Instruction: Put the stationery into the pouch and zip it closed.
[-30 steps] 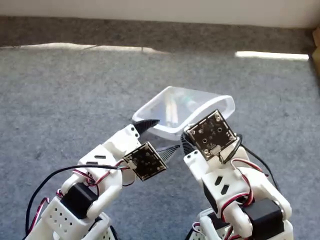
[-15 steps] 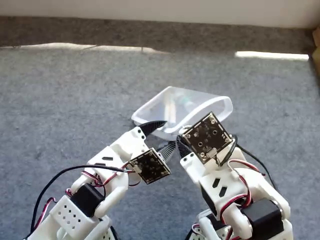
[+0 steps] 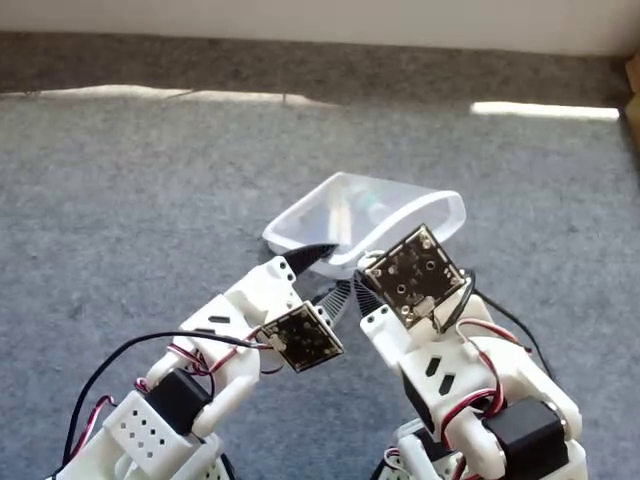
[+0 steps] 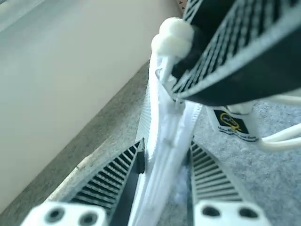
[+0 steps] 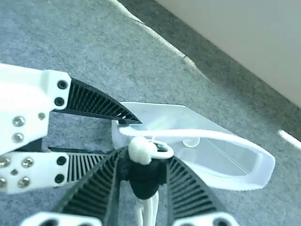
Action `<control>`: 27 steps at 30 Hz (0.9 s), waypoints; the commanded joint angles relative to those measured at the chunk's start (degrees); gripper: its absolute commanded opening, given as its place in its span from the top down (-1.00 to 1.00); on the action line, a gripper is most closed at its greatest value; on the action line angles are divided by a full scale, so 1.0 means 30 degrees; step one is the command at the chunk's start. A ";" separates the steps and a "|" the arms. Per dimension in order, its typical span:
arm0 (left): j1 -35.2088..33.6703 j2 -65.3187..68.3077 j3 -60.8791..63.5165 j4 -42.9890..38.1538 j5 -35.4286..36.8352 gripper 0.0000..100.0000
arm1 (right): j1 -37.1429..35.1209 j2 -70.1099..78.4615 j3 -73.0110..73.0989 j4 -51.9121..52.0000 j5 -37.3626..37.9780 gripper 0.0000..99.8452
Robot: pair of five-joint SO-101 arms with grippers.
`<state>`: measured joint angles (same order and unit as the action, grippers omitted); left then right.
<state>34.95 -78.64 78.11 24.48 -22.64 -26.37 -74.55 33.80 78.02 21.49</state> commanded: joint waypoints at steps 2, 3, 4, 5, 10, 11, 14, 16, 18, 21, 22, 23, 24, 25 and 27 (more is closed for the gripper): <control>0.0630 -0.0308 -0.0190 -0.0322 -0.0059 0.73 | -0.0249 0.0132 -0.0103 -0.0777 0.0176 0.99; 0.0630 -0.0308 -0.0190 -0.0352 -0.0059 0.77 | -0.0249 0.0132 -0.0103 -0.0777 0.0176 0.99; 0.0630 -0.0308 -0.0190 -0.0352 -0.0059 0.83 | -0.0249 0.0132 -0.0103 -0.0777 0.0176 0.99; 0.0630 -0.0337 -0.0190 -0.0410 -0.0059 0.89 | -0.0249 0.0132 -0.0103 -0.0777 0.0176 0.99; 0.0630 -0.0337 -0.0190 -0.0293 -0.0059 0.99 | -0.0249 0.0132 -0.0103 -0.0864 0.0205 0.99; 0.0601 -0.0337 -0.0190 -0.0293 -0.0059 0.99 | -0.0190 0.0132 -0.0103 -0.0923 0.0205 0.99; 0.0454 -0.0337 -0.0190 -0.0234 -0.0029 0.99 | -0.0161 0.0161 -0.0103 -0.0952 0.0234 0.99; 0.0425 -0.0366 -0.0308 0.0410 -0.0029 0.99 | -0.0132 0.0161 -0.0103 -0.1158 0.0234 0.99; 0.0425 -0.0396 -0.0425 0.1084 -0.0029 0.99 | 0.0337 0.0220 -0.0044 -0.1509 0.0234 0.99; -0.0278 -0.0982 -0.0454 0.1553 -0.0029 0.99 | 0.1714 0.0161 0.0630 -0.2593 0.0264 0.99; -0.0513 -0.1333 -0.0454 0.1758 -0.0029 0.99 | 0.2154 0.0132 0.1040 -0.3179 0.0264 0.99; -0.0747 -0.1773 -0.0454 0.2051 -0.0029 0.99 | 0.2505 0.0190 0.1421 -0.3795 0.0264 0.99; -0.0952 -0.2271 -0.0454 0.2432 -0.0029 0.99 | 0.2799 0.0278 0.1832 -0.4469 0.0264 0.99; -0.1070 -0.2799 -0.0454 0.2842 -0.0029 0.99 | 0.3033 0.0278 0.2271 -0.5201 0.0264 0.99; -0.1158 -0.3853 -0.0454 0.3663 -0.0029 0.99 | 0.3473 0.0278 0.3121 -0.6462 0.0264 0.99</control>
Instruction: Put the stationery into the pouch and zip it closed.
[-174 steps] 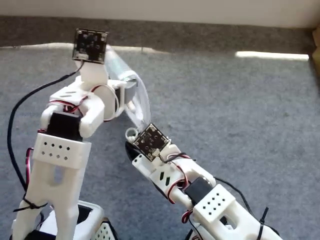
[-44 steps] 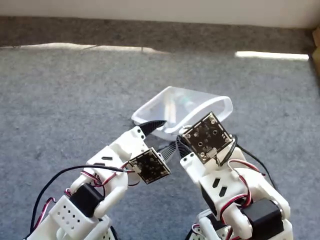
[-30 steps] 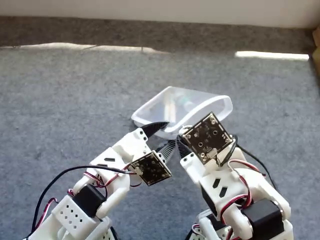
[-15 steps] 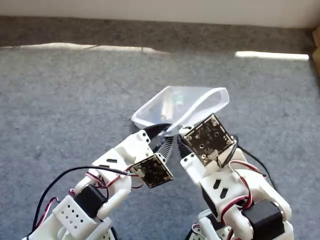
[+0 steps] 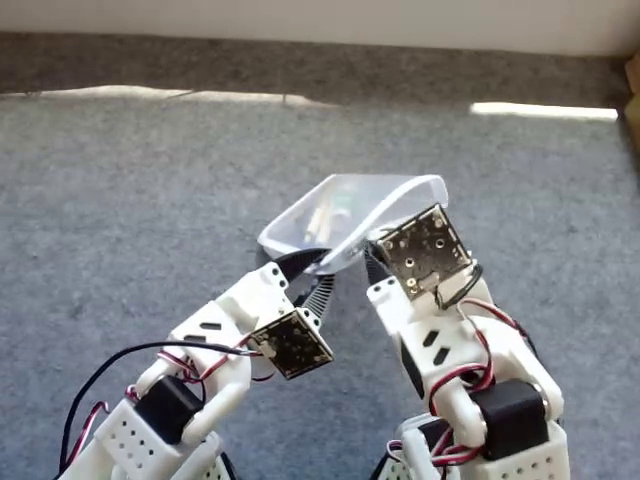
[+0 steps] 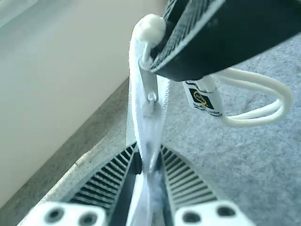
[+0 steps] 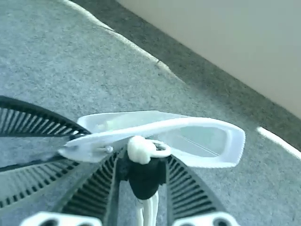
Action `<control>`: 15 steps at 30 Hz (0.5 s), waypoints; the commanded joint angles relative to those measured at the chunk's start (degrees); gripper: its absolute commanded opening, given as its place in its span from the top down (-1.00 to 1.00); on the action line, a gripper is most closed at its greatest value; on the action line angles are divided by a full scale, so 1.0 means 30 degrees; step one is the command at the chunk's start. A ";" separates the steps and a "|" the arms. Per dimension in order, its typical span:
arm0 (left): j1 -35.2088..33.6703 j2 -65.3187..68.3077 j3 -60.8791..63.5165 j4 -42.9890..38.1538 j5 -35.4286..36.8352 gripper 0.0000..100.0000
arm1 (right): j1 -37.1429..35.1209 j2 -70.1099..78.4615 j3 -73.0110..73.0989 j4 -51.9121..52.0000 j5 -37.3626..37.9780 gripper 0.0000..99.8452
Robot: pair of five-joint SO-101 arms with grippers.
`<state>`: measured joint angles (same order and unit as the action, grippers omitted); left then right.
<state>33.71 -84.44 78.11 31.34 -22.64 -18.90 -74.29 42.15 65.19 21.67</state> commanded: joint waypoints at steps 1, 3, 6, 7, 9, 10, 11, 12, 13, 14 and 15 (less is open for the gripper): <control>-0.0777 -0.2388 -0.0454 0.1788 -0.0029 0.99 | 0.1216 0.0190 0.0659 -0.2652 0.0205 0.99; -0.0777 -0.3238 -0.0396 0.2462 -0.0029 0.99 | 0.1597 0.0190 0.1040 -0.3238 0.0205 0.99; -0.0777 -0.4264 -0.0366 0.3370 -0.0059 0.99 | 0.2183 0.0190 0.1011 -0.3414 0.0205 0.99; -0.0777 -0.4527 -0.0366 0.3604 -0.0059 0.99 | 0.2300 0.0190 0.1011 -0.3414 0.0205 0.99; -0.0777 -0.5055 -0.0366 0.4044 -0.0059 0.99 | 0.2564 0.0190 0.1040 -0.3678 0.0205 0.99; -0.0777 -0.5260 -0.0366 0.4190 -0.0059 0.99 | 0.2681 0.0190 0.1070 -0.3971 0.0205 0.99; -0.0777 -0.5465 -0.0366 0.4366 -0.0059 0.99 | 0.2857 0.0190 0.1158 -0.4293 0.0205 0.99; -0.0777 -0.5670 -0.0366 0.4513 -0.0059 0.99 | 0.3004 0.0190 0.1216 -0.4498 0.0205 0.99; -0.0777 -0.5846 -0.0366 0.4659 -0.0059 0.99 | 0.3121 0.0220 0.1216 -0.4586 0.0176 0.99; -0.0777 -0.6022 -0.0366 0.4806 -0.0059 0.99 | 0.3238 0.0220 0.1216 -0.4615 0.0176 0.99; -0.0777 -0.6168 -0.0366 0.4923 -0.0059 0.99 | 0.3355 0.0220 0.1216 -0.4615 0.0176 0.99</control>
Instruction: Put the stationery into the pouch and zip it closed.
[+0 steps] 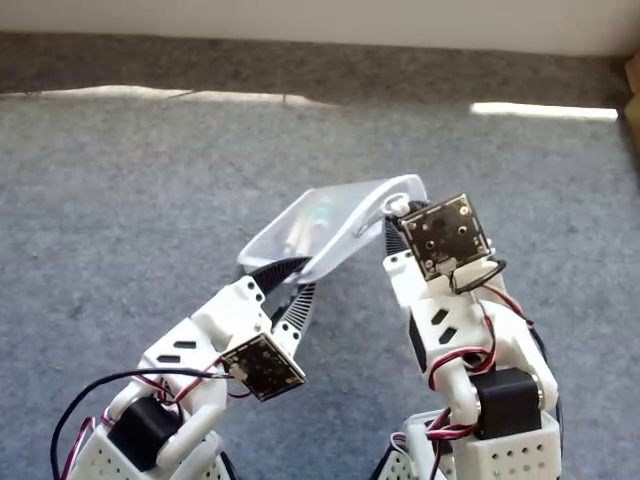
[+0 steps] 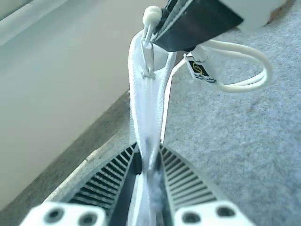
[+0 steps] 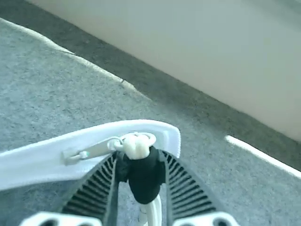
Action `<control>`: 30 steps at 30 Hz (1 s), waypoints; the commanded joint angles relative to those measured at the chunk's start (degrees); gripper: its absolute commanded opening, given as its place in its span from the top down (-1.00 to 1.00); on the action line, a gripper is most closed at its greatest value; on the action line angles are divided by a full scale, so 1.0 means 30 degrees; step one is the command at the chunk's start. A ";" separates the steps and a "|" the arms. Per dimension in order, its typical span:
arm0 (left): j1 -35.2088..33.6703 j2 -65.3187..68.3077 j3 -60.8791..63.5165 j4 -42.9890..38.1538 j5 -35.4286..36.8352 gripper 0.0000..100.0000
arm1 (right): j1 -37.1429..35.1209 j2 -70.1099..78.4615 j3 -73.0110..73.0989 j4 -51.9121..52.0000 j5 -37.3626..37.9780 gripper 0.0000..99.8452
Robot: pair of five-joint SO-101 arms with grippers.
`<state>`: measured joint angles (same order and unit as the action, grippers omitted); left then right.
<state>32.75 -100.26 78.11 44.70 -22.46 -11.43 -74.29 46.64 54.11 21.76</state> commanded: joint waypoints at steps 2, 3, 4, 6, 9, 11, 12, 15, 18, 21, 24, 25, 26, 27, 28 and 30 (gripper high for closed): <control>-0.0454 -0.1128 -0.0366 0.0645 -0.0117 0.99 | 0.1040 0.0220 -0.0278 -0.0923 0.0147 0.99; -0.0454 -0.1158 -0.0425 0.0703 -0.0117 0.99 | 0.1070 0.0220 -0.0278 -0.0923 0.0147 0.99; -0.0454 -0.1158 -0.0454 0.0762 -0.0117 0.99 | 0.1128 0.0220 -0.0278 -0.0923 0.0147 0.99; -0.0484 -0.1158 -0.0454 0.0762 -0.0117 0.99 | 0.1304 0.0220 -0.0278 -0.0952 0.0147 0.99; -0.0484 -0.1187 -0.0454 0.0791 -0.0176 0.99 | 0.1714 0.0220 -0.0249 -0.1333 0.0147 0.99; -0.0484 -0.1216 -0.0513 0.0908 -0.0176 0.99 | 0.2007 0.0220 0.0132 -0.1685 0.0147 0.99; -0.0484 -0.1216 -0.0513 0.0908 -0.0176 0.99 | 0.2125 0.0220 0.0366 -0.2066 0.0147 0.99; -0.0513 -0.1216 -0.0513 0.0908 -0.0205 0.99 | 0.2418 0.0220 0.1099 -0.3092 0.0147 0.99; -0.0513 -0.1216 -0.0513 0.0908 -0.0205 0.99 | 0.2564 0.0220 0.1304 -0.3443 0.0147 0.99; -0.0952 -0.1216 -0.0513 0.0850 -0.0205 0.99 | 0.2828 0.0220 0.1304 -0.3473 0.0147 0.99; -0.1216 -0.1216 -0.0513 0.0821 -0.0176 0.99 | 0.3267 0.0220 0.1275 -0.3473 0.0176 0.99; -0.1216 -0.1216 -0.0513 0.0821 -0.0176 0.99 | 0.3414 0.0220 0.1245 -0.3473 0.0176 0.99; -0.1216 -0.1216 -0.0513 0.0821 -0.0176 0.99 | 0.3590 0.0220 0.1216 -0.3473 0.0176 0.99; -0.1216 -0.1216 -0.0513 0.0821 -0.0176 0.99 | 0.3766 0.0220 0.1216 -0.3473 0.0176 0.99; -0.1216 -0.1216 -0.0513 0.0850 -0.0176 0.99 | 0.3883 0.0220 0.1187 -0.3502 0.0205 0.99; -0.1216 -0.1216 -0.0601 0.0879 -0.0176 0.99 | 0.4059 0.0220 0.1187 -0.3502 0.0674 0.99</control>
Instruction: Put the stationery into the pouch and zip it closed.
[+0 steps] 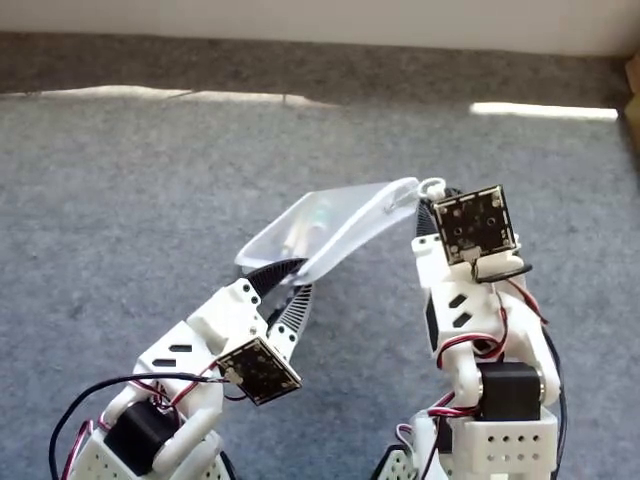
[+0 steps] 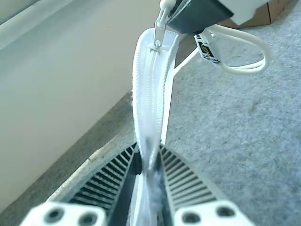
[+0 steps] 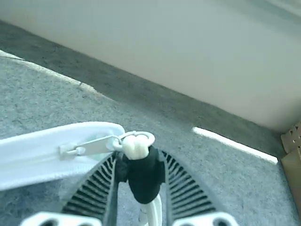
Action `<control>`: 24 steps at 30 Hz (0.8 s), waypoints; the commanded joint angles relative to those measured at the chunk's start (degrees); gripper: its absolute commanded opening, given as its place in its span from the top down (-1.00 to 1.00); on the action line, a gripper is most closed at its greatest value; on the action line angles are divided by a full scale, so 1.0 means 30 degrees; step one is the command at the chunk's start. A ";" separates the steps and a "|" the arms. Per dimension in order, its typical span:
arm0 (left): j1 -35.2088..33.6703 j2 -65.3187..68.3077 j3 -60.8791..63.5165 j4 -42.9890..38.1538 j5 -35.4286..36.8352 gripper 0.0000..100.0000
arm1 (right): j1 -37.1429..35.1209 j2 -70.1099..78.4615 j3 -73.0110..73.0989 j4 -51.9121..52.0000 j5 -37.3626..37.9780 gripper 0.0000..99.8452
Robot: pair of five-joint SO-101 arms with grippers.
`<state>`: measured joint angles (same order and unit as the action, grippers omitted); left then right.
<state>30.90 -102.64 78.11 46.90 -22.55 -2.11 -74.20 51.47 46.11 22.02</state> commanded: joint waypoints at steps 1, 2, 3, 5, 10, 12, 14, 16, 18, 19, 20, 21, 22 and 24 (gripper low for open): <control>-0.0601 -0.0425 -0.0689 0.0176 -0.0117 0.99 | 0.0952 0.0190 -0.0396 -0.0835 0.0908 0.99; -0.0630 -0.0425 -0.0718 0.0176 -0.0117 0.99 | 0.0952 0.0190 -0.0366 -0.0835 0.1084 0.99; -0.0835 -0.0425 -0.0747 0.0176 -0.0117 0.99 | 0.0952 0.0190 -0.0337 -0.0835 0.1172 0.99; -0.1333 -0.0425 -0.0777 0.0088 -0.0117 0.99 | 0.0982 0.0190 -0.0308 -0.0835 0.1231 0.99; -0.2330 -0.0425 -0.0806 0.0059 -0.0117 0.99 | 0.0982 0.0190 -0.0308 -0.0835 0.1260 0.99; -0.2593 -0.0454 -0.0806 0.0059 -0.0088 0.99 | 0.1011 0.0190 -0.0308 -0.0835 0.1260 0.99; -0.2828 -0.0454 -0.0835 0.0059 -0.0088 0.99 | 0.1011 0.0190 -0.0308 -0.0835 0.1260 0.99; -0.3033 -0.0454 -0.1040 0.0059 -0.0088 0.99 | 0.1011 0.0190 -0.0308 -0.0835 0.1260 0.99; -0.3355 -0.0454 -0.1245 0.0117 0.0293 0.99 | 0.1011 0.0190 -0.0308 -0.0835 0.1260 0.99; -0.3590 -0.0454 -0.1333 0.0117 0.0469 0.99 | 0.1011 0.0190 -0.0308 -0.0835 0.1260 0.99; -0.3795 -0.0454 -0.1421 0.0117 0.0527 0.99 | 0.1011 0.0190 -0.0308 -0.0835 0.1289 0.99; -0.3912 -0.0454 -0.1451 0.0059 0.0557 0.99 | 0.1011 0.0190 -0.0308 -0.0835 0.1289 0.99; -0.4000 -0.0454 -0.1451 0.0059 0.0557 0.99 | 0.1011 0.0190 -0.0308 -0.0835 0.1289 0.99; -0.4059 -0.0454 -0.1451 0.0059 0.0557 0.99 | 0.1011 0.0190 -0.0308 -0.0835 0.1289 0.99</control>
<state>22.29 -102.73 77.23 46.81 -22.02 -1.85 -74.02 51.56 46.02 25.27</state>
